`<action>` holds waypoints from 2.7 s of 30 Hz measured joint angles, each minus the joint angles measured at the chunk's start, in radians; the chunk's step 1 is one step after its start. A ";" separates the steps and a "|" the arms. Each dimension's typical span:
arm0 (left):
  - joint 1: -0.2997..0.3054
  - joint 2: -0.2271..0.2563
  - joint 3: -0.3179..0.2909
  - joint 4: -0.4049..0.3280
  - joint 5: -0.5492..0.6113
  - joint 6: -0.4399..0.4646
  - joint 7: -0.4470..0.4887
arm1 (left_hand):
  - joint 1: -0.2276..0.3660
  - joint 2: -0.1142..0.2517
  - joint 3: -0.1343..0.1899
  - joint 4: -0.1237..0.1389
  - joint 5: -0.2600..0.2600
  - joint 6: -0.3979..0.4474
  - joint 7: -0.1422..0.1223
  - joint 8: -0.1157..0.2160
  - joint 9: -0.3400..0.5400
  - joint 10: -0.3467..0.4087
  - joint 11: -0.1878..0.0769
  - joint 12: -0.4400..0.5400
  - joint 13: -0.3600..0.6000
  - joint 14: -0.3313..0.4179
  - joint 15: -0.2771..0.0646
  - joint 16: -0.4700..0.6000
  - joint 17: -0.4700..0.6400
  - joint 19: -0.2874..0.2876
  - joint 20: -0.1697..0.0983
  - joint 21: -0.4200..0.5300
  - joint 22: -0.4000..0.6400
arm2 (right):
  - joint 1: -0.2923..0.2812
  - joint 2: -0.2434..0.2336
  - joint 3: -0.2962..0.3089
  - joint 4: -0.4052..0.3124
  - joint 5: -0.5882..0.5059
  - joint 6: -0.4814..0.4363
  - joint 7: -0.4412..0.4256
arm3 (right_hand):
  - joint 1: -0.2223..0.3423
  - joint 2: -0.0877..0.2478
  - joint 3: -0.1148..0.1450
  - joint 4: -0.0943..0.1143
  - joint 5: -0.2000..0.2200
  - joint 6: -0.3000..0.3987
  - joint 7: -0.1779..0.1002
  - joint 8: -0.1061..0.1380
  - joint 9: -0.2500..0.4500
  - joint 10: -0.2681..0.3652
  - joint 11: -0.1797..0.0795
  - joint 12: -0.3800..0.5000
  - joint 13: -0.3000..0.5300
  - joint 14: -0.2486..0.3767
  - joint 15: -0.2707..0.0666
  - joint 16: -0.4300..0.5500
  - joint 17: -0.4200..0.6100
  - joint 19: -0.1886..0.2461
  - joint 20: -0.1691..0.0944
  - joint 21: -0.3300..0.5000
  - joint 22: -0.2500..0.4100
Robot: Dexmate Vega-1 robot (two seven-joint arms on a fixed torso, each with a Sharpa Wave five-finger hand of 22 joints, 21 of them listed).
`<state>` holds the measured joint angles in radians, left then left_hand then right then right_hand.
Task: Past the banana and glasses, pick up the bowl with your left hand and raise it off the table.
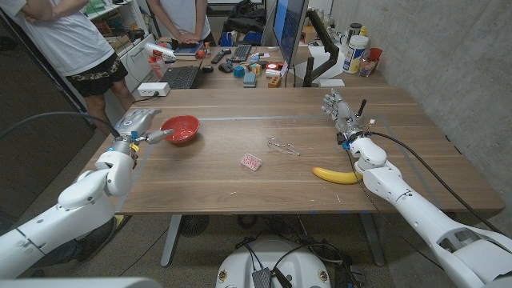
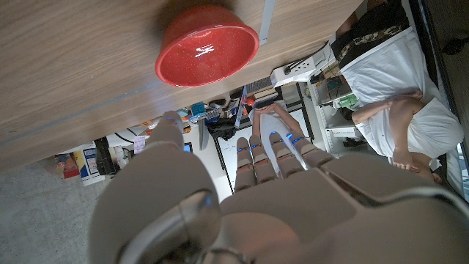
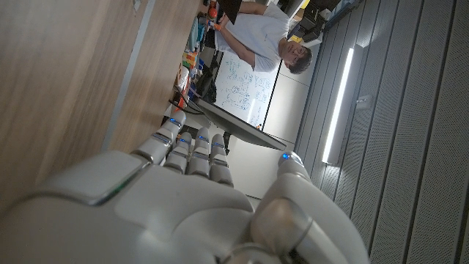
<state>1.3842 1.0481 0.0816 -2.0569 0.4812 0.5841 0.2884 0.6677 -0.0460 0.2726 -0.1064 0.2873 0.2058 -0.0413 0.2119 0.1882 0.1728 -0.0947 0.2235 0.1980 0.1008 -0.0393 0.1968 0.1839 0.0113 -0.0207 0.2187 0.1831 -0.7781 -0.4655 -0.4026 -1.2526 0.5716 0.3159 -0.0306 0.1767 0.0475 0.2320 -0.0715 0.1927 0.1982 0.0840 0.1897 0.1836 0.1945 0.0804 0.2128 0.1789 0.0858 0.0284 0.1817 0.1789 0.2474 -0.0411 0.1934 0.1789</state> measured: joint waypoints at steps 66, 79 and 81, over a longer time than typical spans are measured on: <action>-0.308 0.081 0.375 0.112 -0.061 0.083 -0.045 | 0.001 -0.009 -0.016 0.000 0.016 0.027 -0.005 0.000 0.000 0.029 -0.007 0.000 0.004 0.029 0.004 0.008 0.005 -0.006 -0.001 -0.004 0.001 | -0.021 -0.003 0.009 -0.014 0.000 0.006 -0.022 | 0.000 0.000 -0.006 -0.006 0.004 0.000 0.000 0.000 0.000 0.004 0.004 0.000 0.000 0.011 0.000 0.000 0.000 0.000 0.000 0.000 0.000; -0.351 0.071 0.417 0.133 -0.048 0.085 -0.064 | 0.001 -0.009 -0.016 0.000 0.016 0.030 -0.009 0.000 0.000 0.034 -0.012 0.000 0.004 0.029 0.004 0.008 0.009 -0.006 -0.001 -0.004 0.001 | -0.019 -0.001 0.008 -0.008 0.000 0.010 -0.019 | 0.000 0.000 -0.006 -0.006 0.004 0.000 0.000 0.000 0.000 0.004 0.004 0.000 0.000 0.011 0.000 0.000 0.000 0.000 0.000 0.000 0.000; -0.358 0.069 0.424 0.135 -0.042 0.085 -0.068 | 0.001 -0.009 -0.016 0.000 0.016 0.030 -0.009 0.000 0.000 0.034 -0.012 0.000 0.004 0.029 0.004 0.008 0.009 -0.006 -0.001 -0.004 0.001 | -0.019 -0.001 0.008 -0.007 0.000 0.011 -0.019 | 0.000 0.000 -0.006 -0.006 0.004 0.000 0.000 0.000 0.000 0.004 0.004 0.000 0.000 0.011 0.000 0.000 0.000 0.000 0.000 0.000 0.000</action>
<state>1.0266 1.1171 0.5055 -1.9215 0.4388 0.6692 0.2202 0.6690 -0.0553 0.2563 -0.1061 0.3037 0.2360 -0.0501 0.2119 0.1882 0.2068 -0.1070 0.2235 0.2024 0.1293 -0.0358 0.2044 0.1934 0.0050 -0.0216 0.2146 0.1837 -0.7971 -0.4664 -0.3945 -1.2597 0.5716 0.3266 -0.0495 0.1769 0.0477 0.2265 -0.0772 0.1966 0.1982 0.0840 0.1897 0.1836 0.1982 0.0841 0.2128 0.1789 0.0966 0.0284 0.1817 0.1789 0.2474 -0.0411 0.1934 0.1789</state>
